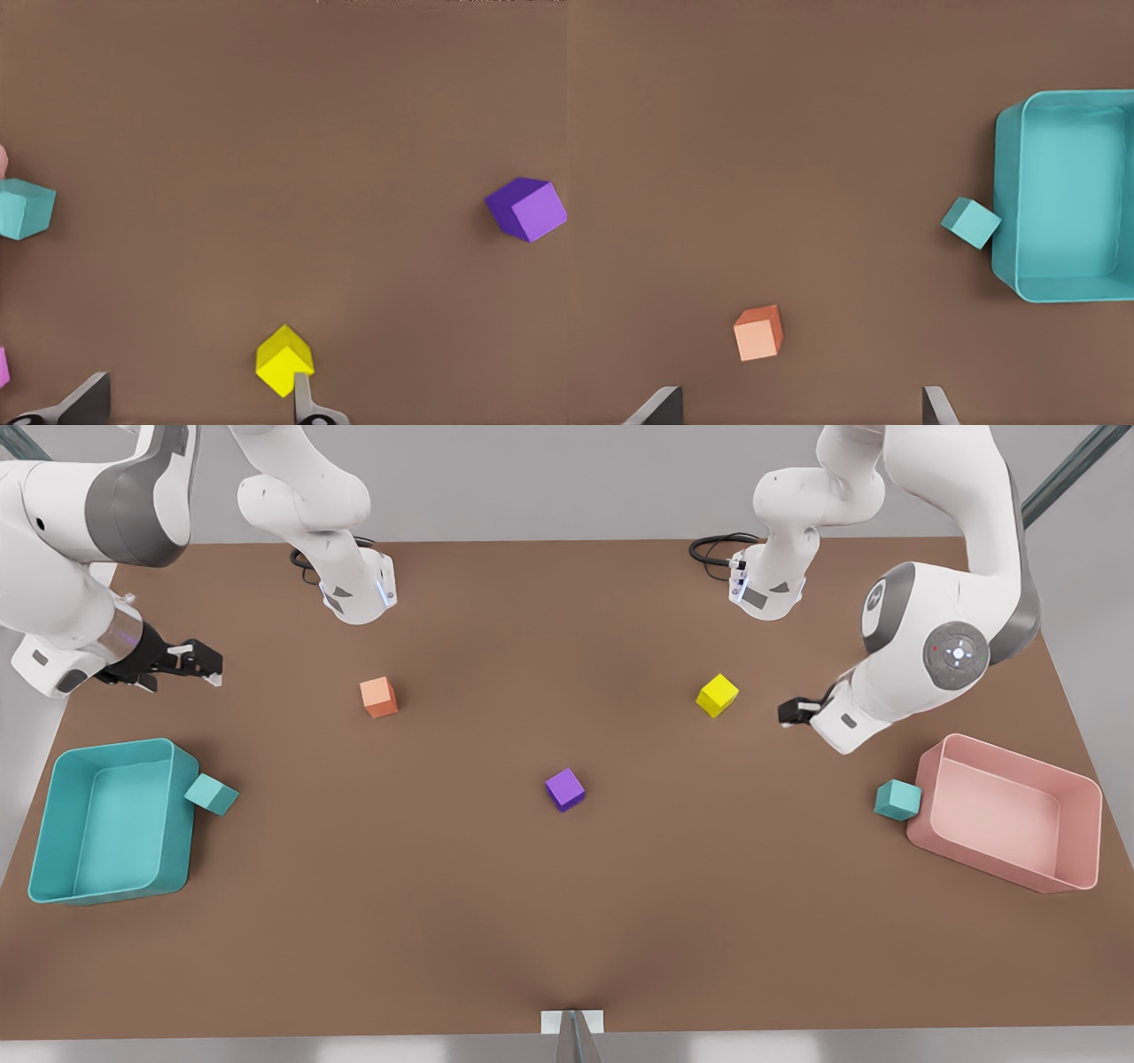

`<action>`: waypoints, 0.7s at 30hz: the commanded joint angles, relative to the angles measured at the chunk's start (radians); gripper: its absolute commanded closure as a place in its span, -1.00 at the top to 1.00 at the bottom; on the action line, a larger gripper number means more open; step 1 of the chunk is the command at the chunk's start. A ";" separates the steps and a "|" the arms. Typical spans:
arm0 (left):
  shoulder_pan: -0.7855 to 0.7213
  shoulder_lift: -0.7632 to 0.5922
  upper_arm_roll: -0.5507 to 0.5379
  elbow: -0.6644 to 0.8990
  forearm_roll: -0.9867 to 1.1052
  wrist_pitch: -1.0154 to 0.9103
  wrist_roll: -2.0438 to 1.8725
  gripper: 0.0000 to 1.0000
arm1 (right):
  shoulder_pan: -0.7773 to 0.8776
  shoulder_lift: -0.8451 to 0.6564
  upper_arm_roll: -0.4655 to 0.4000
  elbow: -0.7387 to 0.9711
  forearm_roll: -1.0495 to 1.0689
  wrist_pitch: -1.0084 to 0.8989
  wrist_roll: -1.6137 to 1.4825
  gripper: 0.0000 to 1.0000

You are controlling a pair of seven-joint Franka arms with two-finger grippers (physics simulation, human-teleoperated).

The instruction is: Stack the two blue cubes on top of each other

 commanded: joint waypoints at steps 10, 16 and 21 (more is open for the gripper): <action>0.045 0.002 0.000 0.002 0.009 0.002 0.102 1.00 | -0.040 0.134 -0.003 -0.311 -0.090 0.423 -0.664 1.00; 0.052 0.004 0.000 0.016 0.010 0.002 0.101 1.00 | -0.132 0.258 -0.003 -0.349 0.001 0.620 -1.056 1.00; 0.062 0.002 0.000 0.016 0.010 -0.027 0.099 1.00 | -0.177 0.307 -0.003 -0.405 0.007 0.723 -1.319 1.00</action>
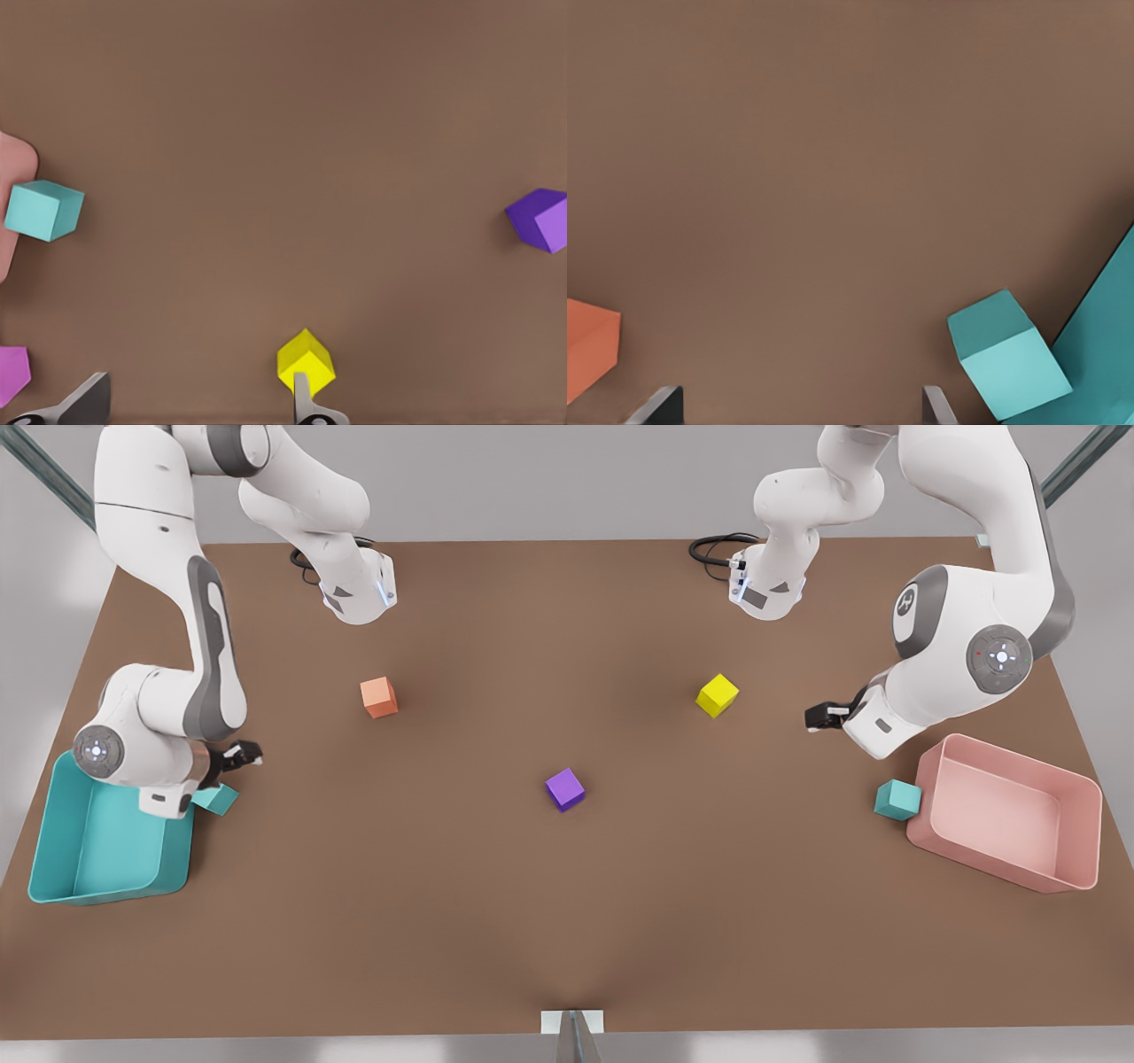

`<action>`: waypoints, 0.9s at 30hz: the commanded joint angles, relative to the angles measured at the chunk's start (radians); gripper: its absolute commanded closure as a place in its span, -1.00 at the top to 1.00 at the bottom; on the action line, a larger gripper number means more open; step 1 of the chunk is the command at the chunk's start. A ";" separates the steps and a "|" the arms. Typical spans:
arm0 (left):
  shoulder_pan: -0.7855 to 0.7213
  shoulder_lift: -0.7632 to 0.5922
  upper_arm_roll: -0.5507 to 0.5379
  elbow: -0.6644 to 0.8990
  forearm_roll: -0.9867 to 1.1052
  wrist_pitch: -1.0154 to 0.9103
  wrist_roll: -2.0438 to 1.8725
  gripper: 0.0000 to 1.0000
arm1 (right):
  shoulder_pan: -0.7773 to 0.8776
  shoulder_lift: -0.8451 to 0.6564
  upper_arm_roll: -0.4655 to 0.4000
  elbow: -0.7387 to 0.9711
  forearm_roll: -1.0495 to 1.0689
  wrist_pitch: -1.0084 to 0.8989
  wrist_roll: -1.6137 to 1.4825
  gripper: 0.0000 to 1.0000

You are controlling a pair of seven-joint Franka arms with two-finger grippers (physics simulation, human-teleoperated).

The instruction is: Stack the two blue cubes on top of each other

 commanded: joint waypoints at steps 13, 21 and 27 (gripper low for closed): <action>-0.001 0.001 -0.001 0.000 0.000 -0.031 0.045 1.00 | -0.081 0.128 -0.042 -0.009 -0.005 0.291 -0.764 1.00; -0.002 -0.001 -0.005 0.036 0.002 -0.060 0.044 1.00 | -0.081 0.172 -0.068 -0.007 -0.004 0.338 -0.762 1.00; 0.002 0.007 -0.004 0.036 0.002 -0.060 0.045 1.00 | -0.081 0.206 -0.074 -0.007 -0.004 0.375 -0.754 1.00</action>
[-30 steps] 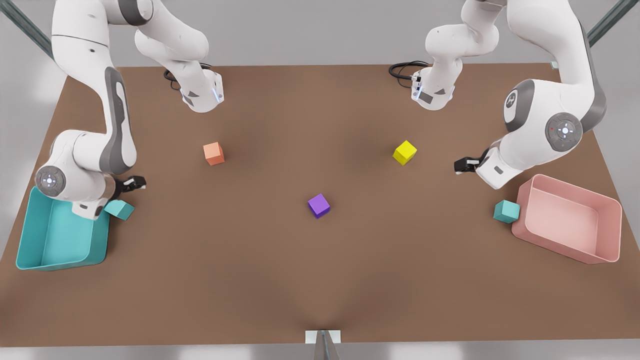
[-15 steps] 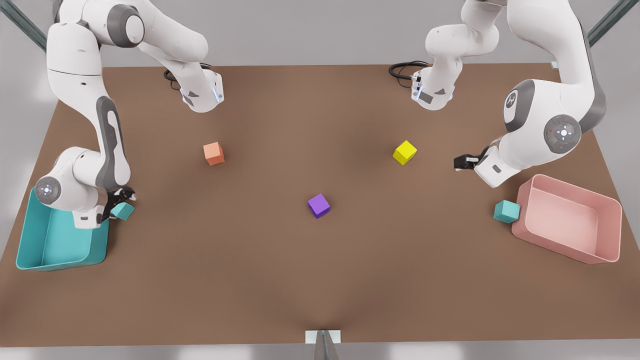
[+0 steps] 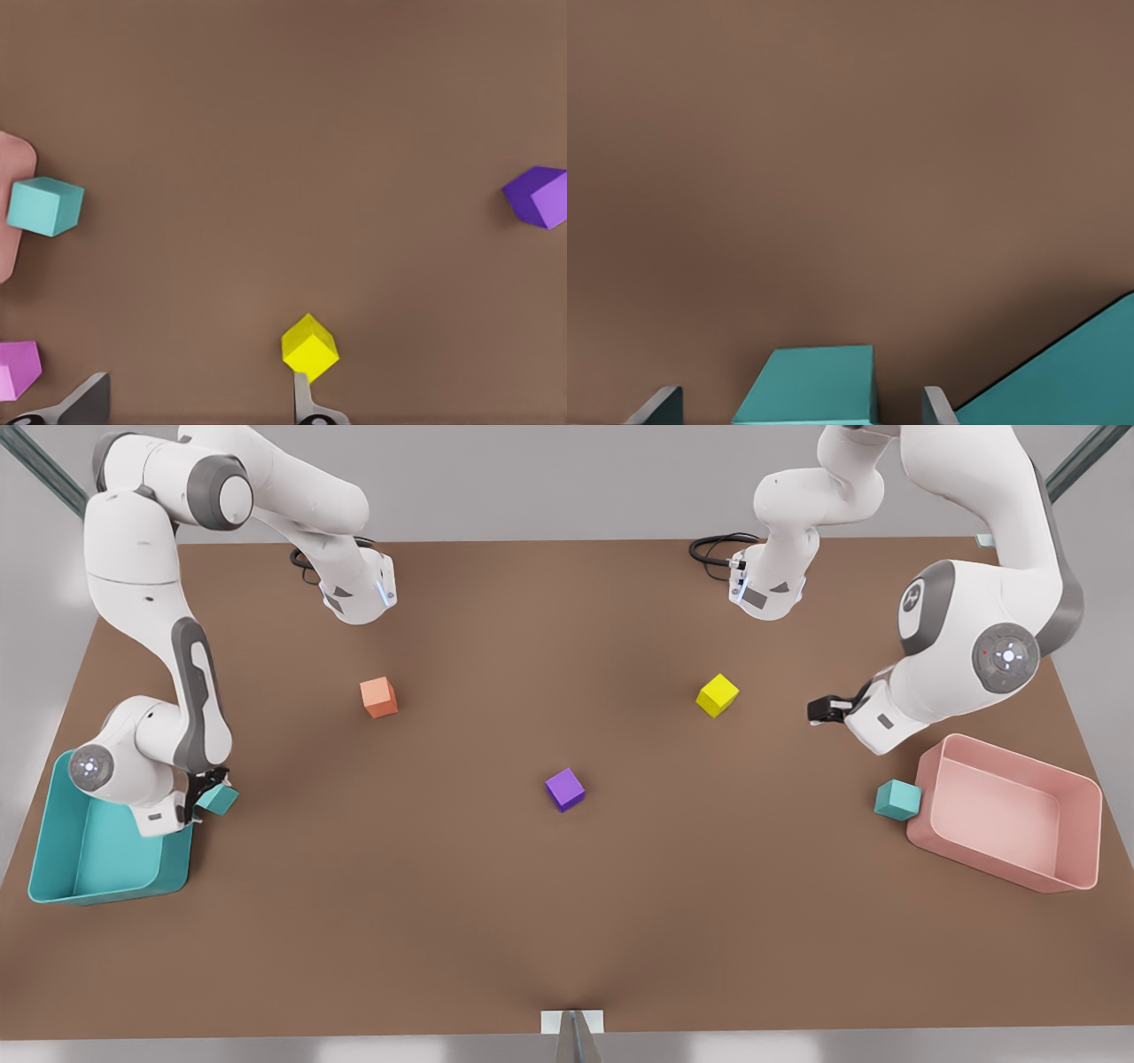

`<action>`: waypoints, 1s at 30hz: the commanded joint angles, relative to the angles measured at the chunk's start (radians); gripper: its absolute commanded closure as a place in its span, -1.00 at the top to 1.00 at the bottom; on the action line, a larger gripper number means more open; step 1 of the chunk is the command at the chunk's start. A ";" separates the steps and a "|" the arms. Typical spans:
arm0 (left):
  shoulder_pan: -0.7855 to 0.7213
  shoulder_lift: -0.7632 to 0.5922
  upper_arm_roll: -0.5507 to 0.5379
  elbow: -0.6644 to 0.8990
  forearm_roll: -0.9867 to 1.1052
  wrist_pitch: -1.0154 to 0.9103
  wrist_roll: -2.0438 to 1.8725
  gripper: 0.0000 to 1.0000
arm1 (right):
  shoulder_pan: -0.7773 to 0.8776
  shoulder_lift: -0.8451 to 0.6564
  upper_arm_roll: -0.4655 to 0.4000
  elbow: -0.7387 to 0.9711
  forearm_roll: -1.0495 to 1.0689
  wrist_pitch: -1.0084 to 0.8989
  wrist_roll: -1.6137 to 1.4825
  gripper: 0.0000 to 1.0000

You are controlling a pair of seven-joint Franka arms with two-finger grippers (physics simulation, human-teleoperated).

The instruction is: Stack the two blue cubes on top of each other

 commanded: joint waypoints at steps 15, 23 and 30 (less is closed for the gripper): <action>-0.003 -0.004 -0.002 0.021 0.000 -0.007 0.009 1.00 | -0.005 0.019 -0.015 -0.022 0.049 0.028 -0.146 1.00; -0.011 -0.002 -0.006 0.020 -0.003 -0.008 0.006 1.00 | -0.008 0.038 -0.026 -0.022 0.051 0.031 -0.146 1.00; -0.012 -0.001 -0.009 0.018 -0.003 -0.025 0.006 1.00 | -0.012 0.061 -0.037 -0.019 0.052 0.041 -0.146 1.00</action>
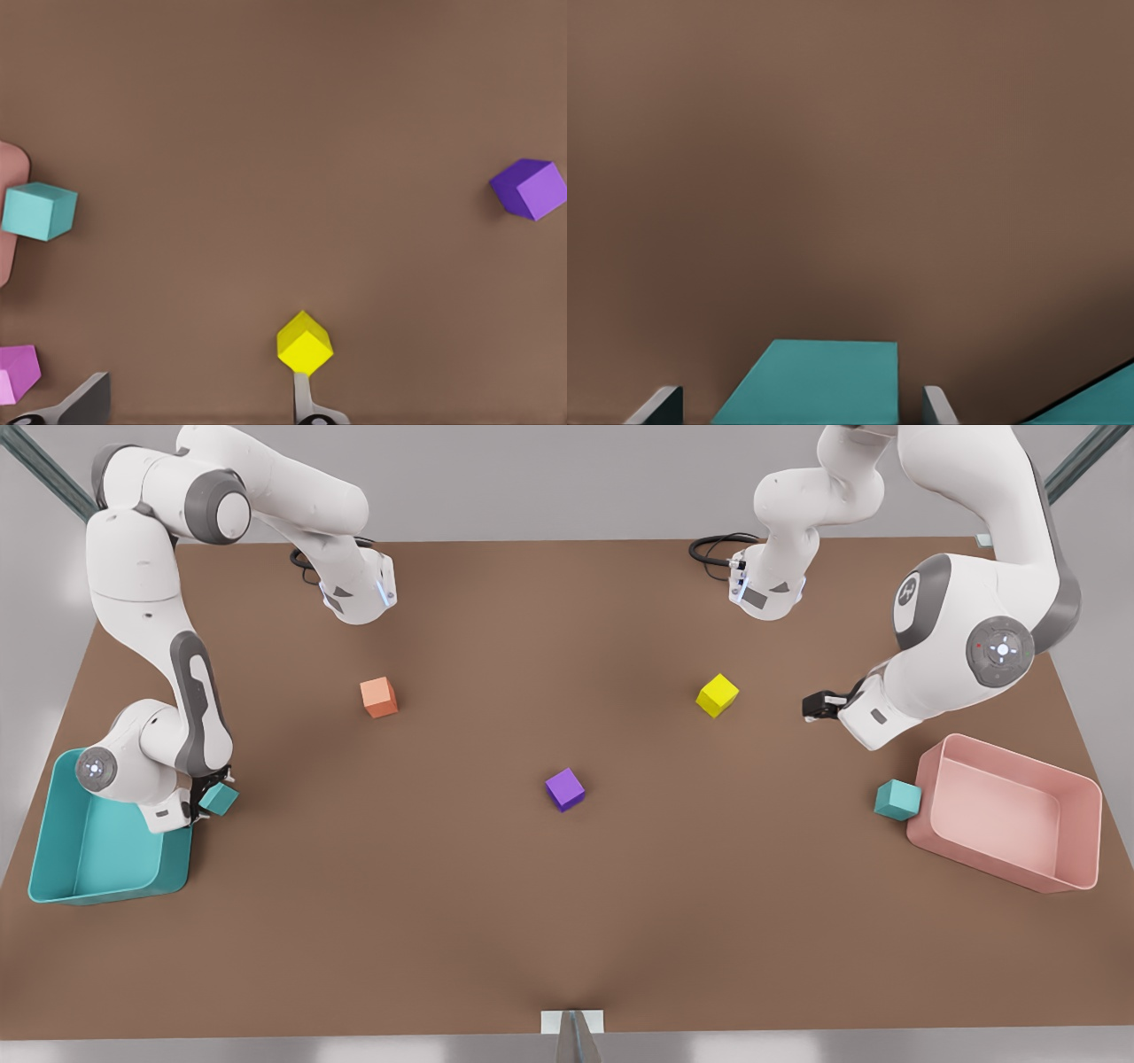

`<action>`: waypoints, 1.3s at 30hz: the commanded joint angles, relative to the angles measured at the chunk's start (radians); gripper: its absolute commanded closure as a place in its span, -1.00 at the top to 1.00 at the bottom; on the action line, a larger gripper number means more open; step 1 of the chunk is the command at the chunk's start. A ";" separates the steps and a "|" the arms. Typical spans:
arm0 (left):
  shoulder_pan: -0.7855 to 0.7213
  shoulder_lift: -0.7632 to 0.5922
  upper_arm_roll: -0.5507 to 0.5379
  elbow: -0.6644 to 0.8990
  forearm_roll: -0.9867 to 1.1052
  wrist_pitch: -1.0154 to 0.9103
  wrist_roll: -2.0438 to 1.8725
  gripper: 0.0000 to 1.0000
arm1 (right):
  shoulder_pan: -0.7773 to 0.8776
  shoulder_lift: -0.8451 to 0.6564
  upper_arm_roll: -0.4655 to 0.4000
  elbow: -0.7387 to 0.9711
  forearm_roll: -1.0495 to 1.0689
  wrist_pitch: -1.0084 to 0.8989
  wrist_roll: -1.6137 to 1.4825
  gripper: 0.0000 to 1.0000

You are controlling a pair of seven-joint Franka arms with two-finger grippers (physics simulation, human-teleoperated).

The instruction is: Stack the two blue cubes on top of each other

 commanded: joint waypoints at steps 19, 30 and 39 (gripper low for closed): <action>-0.001 0.001 -0.001 -0.001 0.000 -0.009 0.000 1.00 | -0.002 0.047 -0.022 0.006 0.001 0.030 -0.025 0.87; 0.010 -0.005 0.000 0.018 0.002 -0.042 0.003 1.00 | 0.025 0.018 -0.013 0.009 0.038 0.011 -0.022 0.34; 0.018 -0.004 0.002 0.018 0.004 -0.044 0.004 1.00 | 0.543 0.004 -0.012 0.128 0.300 -0.062 0.505 0.37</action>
